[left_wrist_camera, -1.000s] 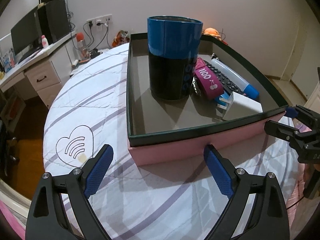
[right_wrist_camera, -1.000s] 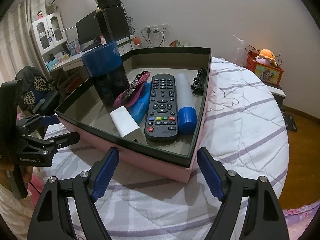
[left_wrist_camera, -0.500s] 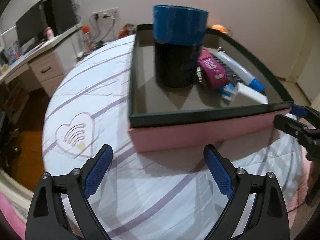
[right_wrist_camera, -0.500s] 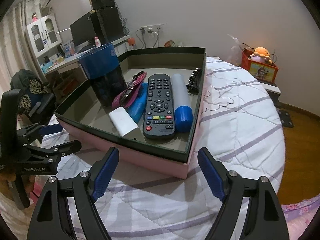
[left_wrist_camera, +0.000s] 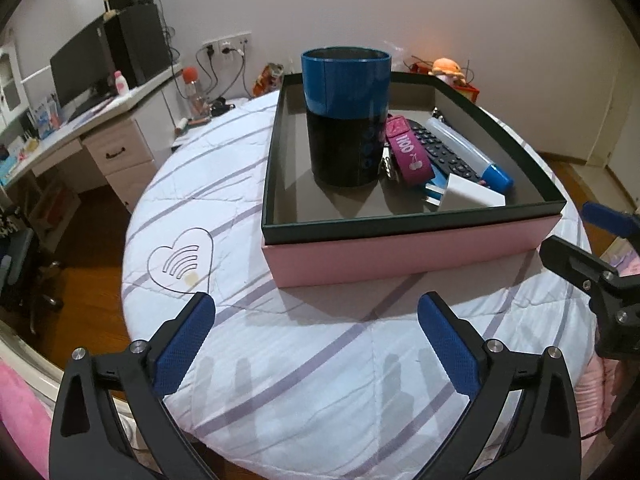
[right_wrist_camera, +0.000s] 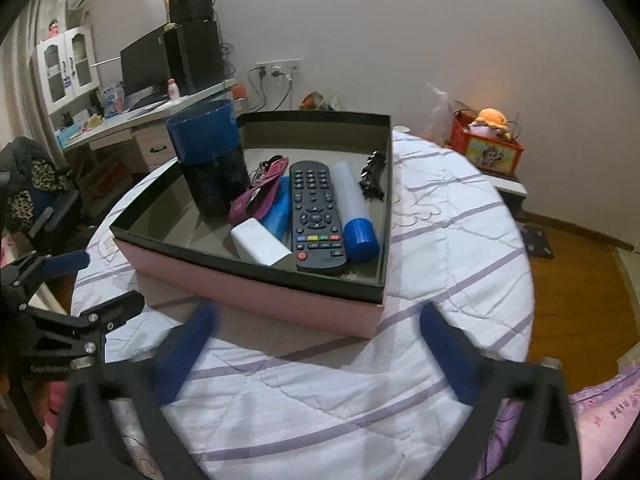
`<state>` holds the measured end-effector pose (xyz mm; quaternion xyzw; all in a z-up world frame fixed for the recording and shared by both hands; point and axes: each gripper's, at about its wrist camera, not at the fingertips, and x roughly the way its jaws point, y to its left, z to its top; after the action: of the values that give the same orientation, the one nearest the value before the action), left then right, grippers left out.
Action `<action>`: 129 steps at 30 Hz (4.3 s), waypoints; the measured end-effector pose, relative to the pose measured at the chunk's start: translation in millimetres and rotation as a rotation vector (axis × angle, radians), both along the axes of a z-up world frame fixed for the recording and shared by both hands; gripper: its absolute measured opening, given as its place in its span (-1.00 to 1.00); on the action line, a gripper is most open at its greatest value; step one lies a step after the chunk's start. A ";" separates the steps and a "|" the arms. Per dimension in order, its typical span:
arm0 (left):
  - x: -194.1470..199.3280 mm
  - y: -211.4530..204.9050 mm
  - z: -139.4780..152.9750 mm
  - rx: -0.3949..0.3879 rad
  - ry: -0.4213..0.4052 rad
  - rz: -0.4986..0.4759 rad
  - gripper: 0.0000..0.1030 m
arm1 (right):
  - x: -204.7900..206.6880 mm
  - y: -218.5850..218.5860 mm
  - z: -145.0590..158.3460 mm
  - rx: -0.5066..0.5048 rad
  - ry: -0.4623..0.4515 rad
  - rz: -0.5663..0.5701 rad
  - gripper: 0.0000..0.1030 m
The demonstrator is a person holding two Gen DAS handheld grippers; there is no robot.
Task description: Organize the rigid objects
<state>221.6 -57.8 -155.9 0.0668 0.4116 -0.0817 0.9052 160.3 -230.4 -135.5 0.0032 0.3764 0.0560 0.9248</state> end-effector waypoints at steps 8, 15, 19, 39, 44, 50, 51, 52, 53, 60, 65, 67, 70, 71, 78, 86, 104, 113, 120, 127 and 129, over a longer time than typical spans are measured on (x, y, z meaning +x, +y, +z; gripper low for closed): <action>-7.7 -1.0 20.5 -0.013 -0.050 0.035 0.99 | -7.1 7.6 23.0 -0.008 -0.060 -0.017 1.00; -6.3 13.3 43.6 -0.059 -0.106 0.066 0.99 | -9.8 9.6 34.7 -0.011 -0.094 -0.024 1.00; -0.2 19.0 48.6 -0.099 -0.098 0.068 0.99 | -8.5 9.7 37.5 -0.013 -0.104 -0.023 1.00; 30.4 -5.1 72.6 -0.087 -0.126 0.016 1.00 | 27.8 3.1 46.6 -0.049 -0.099 -0.009 1.00; 42.8 -5.3 78.3 -0.059 -0.128 0.037 1.00 | 41.5 3.4 50.1 -0.053 -0.082 0.016 1.00; 56.3 -2.1 76.5 -0.060 -0.111 0.038 1.00 | 58.5 2.5 49.2 -0.052 -0.047 0.042 1.00; 58.7 -2.1 75.8 -0.061 -0.105 0.038 1.00 | 61.3 2.7 48.4 -0.053 -0.039 0.048 1.00; 61.3 -3.5 74.9 -0.055 -0.098 0.039 1.00 | 63.0 2.5 47.9 -0.056 -0.035 0.050 1.00; 62.7 -4.3 74.9 -0.049 -0.099 0.043 1.00 | 65.0 2.4 47.8 -0.058 -0.030 0.052 1.00; 67.5 -20.8 74.5 -0.024 -0.097 0.035 1.00 | 79.2 -7.0 50.5 -0.073 0.006 0.113 1.00; 71.5 -33.1 73.1 -0.006 -0.094 0.029 1.00 | 86.7 -16.6 51.5 -0.096 0.017 0.133 1.00; 72.8 -39.6 72.6 0.003 -0.093 0.033 1.00 | 88.9 -22.2 50.4 -0.093 0.019 0.142 1.00; 74.8 -49.7 71.1 0.023 -0.088 0.035 1.00 | 92.0 -30.2 47.7 -0.089 0.024 0.147 1.00; 74.9 -52.0 70.3 0.030 -0.087 0.037 1.00 | 92.8 -32.4 47.1 -0.087 0.024 0.148 1.00; 75.2 -68.3 67.9 0.069 -0.087 0.035 1.00 | 98.4 -48.8 41.4 -0.053 0.031 0.155 1.00; 74.4 -71.6 68.9 0.099 -0.088 0.051 1.00 | 102.3 -51.9 37.2 -0.041 0.037 0.174 1.00; 19.8 -42.0 119.1 0.039 -0.262 0.066 1.00 | 51.2 -32.0 77.4 -0.014 -0.094 0.164 1.00; -36.7 -8.1 151.1 0.014 -0.406 0.108 1.00 | 0.4 -3.4 108.4 -0.051 -0.244 0.106 1.00; -86.5 18.6 163.8 -0.042 -0.501 0.104 1.00 | -48.8 16.2 125.7 -0.062 -0.351 0.037 1.00; -127.8 31.4 165.2 -0.064 -0.578 0.090 1.00 | -86.0 27.8 133.8 -0.078 -0.444 -0.044 1.00; -136.4 34.6 166.3 -0.059 -0.592 0.092 1.00 | -97.6 31.7 134.3 -0.088 -0.458 -0.062 1.00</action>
<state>85.2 -23.2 10.4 0.0428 0.1299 -0.0296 0.9902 62.7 -198.8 -1.2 -0.0383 0.1586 0.0104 0.9866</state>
